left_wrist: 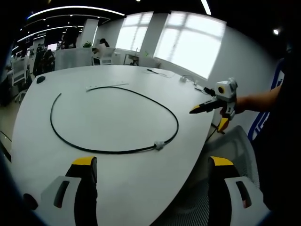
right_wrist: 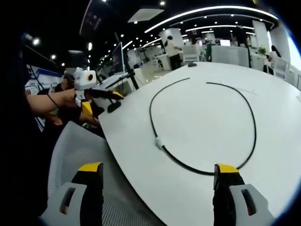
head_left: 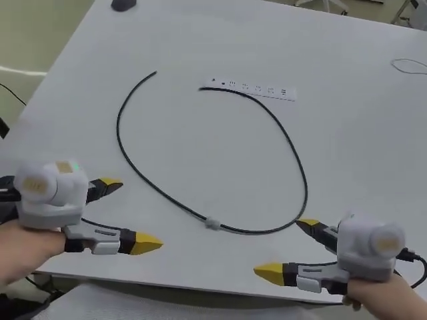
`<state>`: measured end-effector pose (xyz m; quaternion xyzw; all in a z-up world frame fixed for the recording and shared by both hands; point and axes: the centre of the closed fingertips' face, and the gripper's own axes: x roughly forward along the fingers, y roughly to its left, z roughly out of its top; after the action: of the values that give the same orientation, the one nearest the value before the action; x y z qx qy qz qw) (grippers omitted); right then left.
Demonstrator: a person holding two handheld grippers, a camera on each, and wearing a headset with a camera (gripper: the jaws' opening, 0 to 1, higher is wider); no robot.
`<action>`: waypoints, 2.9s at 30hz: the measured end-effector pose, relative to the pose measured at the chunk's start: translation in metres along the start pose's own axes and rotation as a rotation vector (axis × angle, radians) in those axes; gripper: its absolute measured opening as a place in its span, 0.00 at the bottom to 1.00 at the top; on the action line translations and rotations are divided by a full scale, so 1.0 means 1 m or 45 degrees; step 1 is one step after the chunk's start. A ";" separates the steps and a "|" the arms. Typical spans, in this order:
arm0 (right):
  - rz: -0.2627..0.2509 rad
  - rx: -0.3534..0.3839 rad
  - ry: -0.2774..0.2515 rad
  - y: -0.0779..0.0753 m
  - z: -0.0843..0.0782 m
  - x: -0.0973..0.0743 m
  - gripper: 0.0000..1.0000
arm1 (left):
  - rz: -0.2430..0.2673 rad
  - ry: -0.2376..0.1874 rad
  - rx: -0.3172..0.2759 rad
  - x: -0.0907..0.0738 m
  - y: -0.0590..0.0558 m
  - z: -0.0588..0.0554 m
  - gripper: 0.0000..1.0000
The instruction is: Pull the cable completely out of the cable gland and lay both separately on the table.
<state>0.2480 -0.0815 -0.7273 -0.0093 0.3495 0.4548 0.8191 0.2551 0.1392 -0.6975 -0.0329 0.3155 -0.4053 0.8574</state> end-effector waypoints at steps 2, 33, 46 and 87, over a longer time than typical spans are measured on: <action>-0.004 0.004 -0.001 0.000 -0.001 0.001 0.99 | 0.000 0.001 -0.001 -0.001 0.001 0.000 0.98; 0.013 -0.137 0.077 0.006 0.023 0.038 0.88 | -0.038 0.046 0.030 0.011 -0.007 -0.013 0.98; 0.044 -0.221 0.201 0.009 0.027 0.074 0.72 | -0.044 0.038 -0.015 0.014 -0.010 -0.026 0.97; 0.150 -0.508 0.544 0.000 -0.006 0.138 0.23 | -0.043 0.042 -0.052 0.013 -0.004 -0.046 0.96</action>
<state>0.2924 0.0188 -0.8120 -0.2452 0.4176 0.5490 0.6813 0.2326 0.1360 -0.7397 -0.0490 0.3370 -0.4139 0.8442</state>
